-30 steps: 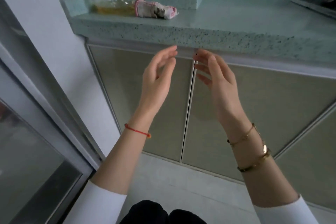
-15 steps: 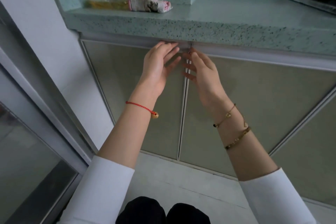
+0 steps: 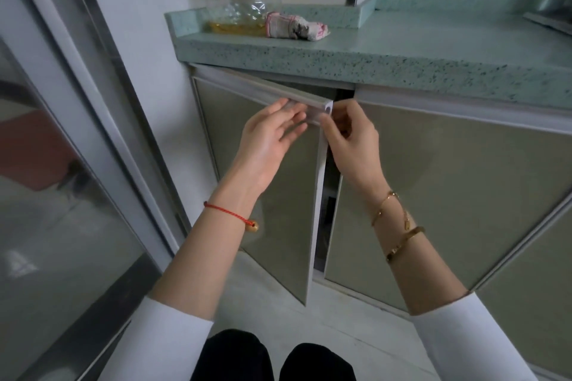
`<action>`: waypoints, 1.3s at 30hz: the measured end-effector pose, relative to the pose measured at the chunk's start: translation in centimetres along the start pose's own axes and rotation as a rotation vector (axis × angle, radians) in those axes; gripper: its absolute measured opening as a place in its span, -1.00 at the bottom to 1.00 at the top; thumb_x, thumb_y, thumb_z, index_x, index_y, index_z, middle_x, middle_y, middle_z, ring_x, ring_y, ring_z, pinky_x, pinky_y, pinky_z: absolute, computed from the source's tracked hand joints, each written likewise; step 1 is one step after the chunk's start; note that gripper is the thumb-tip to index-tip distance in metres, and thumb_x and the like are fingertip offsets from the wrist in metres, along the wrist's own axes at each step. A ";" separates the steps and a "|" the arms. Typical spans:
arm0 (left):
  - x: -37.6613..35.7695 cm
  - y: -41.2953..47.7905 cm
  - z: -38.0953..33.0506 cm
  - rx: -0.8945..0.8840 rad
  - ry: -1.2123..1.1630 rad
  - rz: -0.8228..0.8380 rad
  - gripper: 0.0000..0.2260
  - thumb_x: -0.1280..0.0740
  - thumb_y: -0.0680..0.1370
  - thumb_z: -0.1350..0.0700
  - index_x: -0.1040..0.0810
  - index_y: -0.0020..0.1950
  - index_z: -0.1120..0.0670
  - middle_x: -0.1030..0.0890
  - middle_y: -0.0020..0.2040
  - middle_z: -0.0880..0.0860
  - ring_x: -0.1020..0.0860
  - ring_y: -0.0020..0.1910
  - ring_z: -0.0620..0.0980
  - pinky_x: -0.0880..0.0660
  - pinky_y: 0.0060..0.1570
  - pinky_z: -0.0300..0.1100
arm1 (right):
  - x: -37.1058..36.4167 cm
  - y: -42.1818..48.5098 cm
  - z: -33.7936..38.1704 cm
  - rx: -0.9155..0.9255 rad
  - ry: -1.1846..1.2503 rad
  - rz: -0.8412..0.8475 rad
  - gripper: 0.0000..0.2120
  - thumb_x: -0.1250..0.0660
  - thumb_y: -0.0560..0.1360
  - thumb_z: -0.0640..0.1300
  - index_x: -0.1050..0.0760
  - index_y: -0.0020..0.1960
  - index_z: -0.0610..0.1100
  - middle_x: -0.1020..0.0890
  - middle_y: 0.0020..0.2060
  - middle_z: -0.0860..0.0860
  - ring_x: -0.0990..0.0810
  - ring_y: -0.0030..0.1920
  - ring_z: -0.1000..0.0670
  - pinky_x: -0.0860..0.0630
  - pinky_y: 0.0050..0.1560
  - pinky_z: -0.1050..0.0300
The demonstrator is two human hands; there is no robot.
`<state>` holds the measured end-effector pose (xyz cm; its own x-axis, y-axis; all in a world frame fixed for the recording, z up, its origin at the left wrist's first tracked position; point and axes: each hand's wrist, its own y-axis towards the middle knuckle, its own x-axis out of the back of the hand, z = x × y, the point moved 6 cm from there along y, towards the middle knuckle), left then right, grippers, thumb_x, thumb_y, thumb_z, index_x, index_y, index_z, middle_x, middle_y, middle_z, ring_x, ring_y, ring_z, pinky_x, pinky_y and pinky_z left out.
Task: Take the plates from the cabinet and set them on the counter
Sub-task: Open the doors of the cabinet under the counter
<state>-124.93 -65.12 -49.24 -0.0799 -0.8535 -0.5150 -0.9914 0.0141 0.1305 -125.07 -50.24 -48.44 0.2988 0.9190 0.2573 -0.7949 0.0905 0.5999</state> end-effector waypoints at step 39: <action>25.8 -15.5 -11.8 -0.524 0.800 -0.720 -0.56 -0.29 0.60 0.31 -0.40 0.48 0.12 -0.56 0.35 0.05 -0.55 0.30 -0.13 -0.47 0.31 -0.21 | -30.6 -9.2 16.4 0.115 0.517 0.308 -0.80 -0.49 0.40 -0.18 -0.49 -0.07 -0.16 -0.60 -0.21 -0.03 -0.59 -0.19 0.05 -0.57 -0.11 0.19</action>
<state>-110.43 -93.49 -54.50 0.7475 -0.6632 0.0376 -0.6042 -0.6552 0.4536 -118.20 -85.48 -49.41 -0.2534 0.9662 0.0485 -0.7331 -0.2245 0.6420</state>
